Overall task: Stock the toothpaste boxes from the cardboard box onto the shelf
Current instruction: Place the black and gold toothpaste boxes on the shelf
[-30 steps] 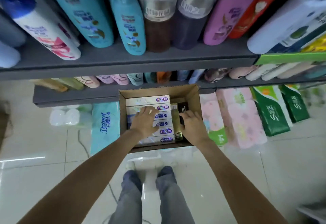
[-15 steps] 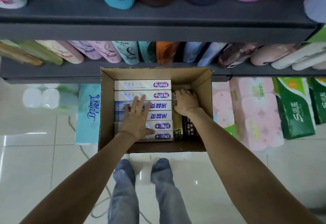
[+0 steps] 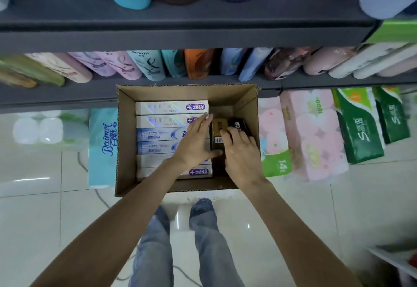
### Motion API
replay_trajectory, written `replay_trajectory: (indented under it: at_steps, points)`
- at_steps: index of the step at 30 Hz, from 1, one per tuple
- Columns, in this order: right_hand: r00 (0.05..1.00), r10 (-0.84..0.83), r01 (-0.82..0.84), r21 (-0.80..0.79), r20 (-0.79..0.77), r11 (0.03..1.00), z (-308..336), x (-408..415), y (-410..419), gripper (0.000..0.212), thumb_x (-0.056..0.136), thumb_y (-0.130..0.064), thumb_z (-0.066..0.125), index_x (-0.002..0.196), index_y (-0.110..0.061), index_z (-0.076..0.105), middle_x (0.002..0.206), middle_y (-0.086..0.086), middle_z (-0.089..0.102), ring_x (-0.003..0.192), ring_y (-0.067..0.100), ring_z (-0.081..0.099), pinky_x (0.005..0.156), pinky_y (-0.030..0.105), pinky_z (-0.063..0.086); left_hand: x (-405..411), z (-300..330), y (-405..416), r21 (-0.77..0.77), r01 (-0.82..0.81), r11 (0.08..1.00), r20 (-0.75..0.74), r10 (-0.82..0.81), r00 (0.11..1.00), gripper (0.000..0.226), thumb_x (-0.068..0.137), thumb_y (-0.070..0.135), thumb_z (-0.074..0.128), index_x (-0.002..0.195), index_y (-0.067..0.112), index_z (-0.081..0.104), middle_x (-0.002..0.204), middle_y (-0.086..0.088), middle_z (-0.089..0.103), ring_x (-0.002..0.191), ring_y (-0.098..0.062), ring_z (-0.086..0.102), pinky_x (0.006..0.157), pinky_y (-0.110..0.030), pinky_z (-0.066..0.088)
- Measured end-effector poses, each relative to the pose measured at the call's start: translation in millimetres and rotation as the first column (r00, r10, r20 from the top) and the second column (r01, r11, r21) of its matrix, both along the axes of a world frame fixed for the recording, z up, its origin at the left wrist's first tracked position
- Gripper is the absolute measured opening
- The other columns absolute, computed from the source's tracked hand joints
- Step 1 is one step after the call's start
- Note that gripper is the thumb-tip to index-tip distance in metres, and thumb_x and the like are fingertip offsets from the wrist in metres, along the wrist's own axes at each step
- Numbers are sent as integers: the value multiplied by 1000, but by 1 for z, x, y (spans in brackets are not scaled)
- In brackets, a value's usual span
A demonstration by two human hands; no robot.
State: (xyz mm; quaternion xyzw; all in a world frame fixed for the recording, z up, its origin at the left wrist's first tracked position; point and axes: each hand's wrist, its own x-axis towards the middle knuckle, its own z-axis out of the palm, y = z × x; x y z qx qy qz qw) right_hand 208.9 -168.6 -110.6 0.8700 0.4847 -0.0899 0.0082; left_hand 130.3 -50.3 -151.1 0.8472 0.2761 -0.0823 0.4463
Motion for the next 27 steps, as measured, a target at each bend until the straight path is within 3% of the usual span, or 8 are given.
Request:
replay_trajectory:
  at_steps: [4,7,12,14,18,21,24,27]
  points:
    - [988,-40,44,-23,148,999,3,3,1,49,65,-1,62,113,1,63,100,18,64,78,29,61,66,35,52,25,0,2,-124,22,992,-41,-27,999,99,68,24,82,147,16,22,144,-9,35,130,-23,38,107,-34,35]
    - [979,16,23,-187,204,982,-2,10,9,48,60,-18,76,104,-2,68,88,9,64,75,22,59,63,30,48,25,-3,3,-101,88,991,-15,-90,996,87,62,23,86,136,12,41,129,-9,45,119,-22,45,98,-31,39]
    - [982,161,-110,-385,102,916,11,23,21,52,79,-25,68,121,-8,43,128,14,51,131,28,32,105,39,26,5,-1,-7,-188,32,982,-23,-37,999,73,64,21,85,125,16,44,117,-2,57,108,-20,54,88,-30,44]
    - [982,178,-136,-407,68,903,25,28,19,64,76,-22,70,127,-6,35,127,13,55,131,26,33,105,38,24,-4,9,-9,-237,-37,971,3,38,999,73,66,19,84,125,19,43,110,5,57,105,-16,56,86,-25,46]
    - [985,166,-157,-187,39,970,75,27,0,65,73,-17,74,126,-11,37,120,11,58,115,29,45,91,36,35,-21,52,-4,-320,-222,921,90,263,960,71,67,17,84,125,24,44,105,15,56,96,6,54,79,-4,41]
    - [985,5,18,133,-174,991,120,23,-14,69,68,-24,80,125,-19,42,121,7,53,111,27,49,92,30,31,-33,103,6,-482,-412,773,112,521,846,63,71,9,80,122,16,45,105,7,60,97,-2,58,80,-15,49]
    - [773,-73,362,345,-630,866,154,18,-17,69,66,-20,82,125,-25,47,121,0,53,111,15,50,93,12,34,-50,151,13,-576,-526,626,91,689,719,41,77,18,75,112,14,54,103,3,65,98,-10,60,87,-27,46]
    - [473,16,661,367,-881,655,186,5,-16,64,72,-5,77,126,-23,48,118,-4,57,105,1,56,92,18,46,-73,196,17,-705,-538,461,33,780,625,58,69,45,75,115,14,62,115,-10,65,104,-22,59,97,-43,45]
